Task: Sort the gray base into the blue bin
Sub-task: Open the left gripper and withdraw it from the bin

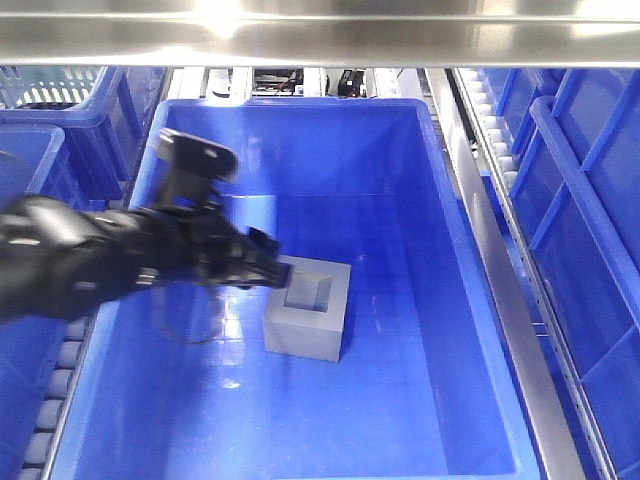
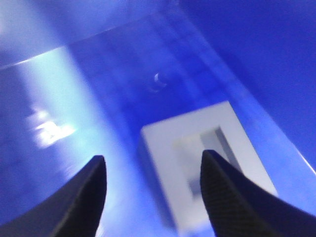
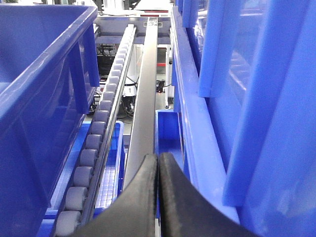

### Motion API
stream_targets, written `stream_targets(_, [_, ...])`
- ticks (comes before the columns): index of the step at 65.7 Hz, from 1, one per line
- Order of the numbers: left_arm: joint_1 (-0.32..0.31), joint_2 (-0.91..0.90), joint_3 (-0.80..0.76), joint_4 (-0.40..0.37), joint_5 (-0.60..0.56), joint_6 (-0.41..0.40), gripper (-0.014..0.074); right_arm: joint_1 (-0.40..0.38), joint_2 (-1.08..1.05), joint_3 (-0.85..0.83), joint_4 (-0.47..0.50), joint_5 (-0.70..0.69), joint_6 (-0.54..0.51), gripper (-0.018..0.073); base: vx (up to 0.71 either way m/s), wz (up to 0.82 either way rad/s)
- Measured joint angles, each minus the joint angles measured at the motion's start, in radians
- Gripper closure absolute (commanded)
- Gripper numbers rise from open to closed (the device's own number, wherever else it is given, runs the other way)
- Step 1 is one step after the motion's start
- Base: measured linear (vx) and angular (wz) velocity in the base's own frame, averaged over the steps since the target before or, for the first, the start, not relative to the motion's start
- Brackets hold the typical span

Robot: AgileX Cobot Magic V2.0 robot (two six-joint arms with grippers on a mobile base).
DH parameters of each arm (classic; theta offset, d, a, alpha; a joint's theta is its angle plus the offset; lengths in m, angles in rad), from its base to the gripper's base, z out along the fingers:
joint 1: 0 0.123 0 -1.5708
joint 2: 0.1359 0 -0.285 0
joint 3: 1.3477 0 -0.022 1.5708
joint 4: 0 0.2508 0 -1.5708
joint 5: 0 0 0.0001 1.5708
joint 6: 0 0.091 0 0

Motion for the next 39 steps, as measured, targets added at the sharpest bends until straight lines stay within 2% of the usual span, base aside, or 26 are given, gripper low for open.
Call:
stream_targets(21, [0.0,-0.323,0.233,0.004,-0.011,-0.006,0.0274,0.0,0.0,0.0,0.0,0.0,0.0,0.0568,0.0,0.0])
stream_targets(39, [0.0,-0.726,0.409,-0.004,0.044,-0.006,0.0294,0.0,0.0,0.0,0.0,0.0,0.0,0.0568,0.0,0.0])
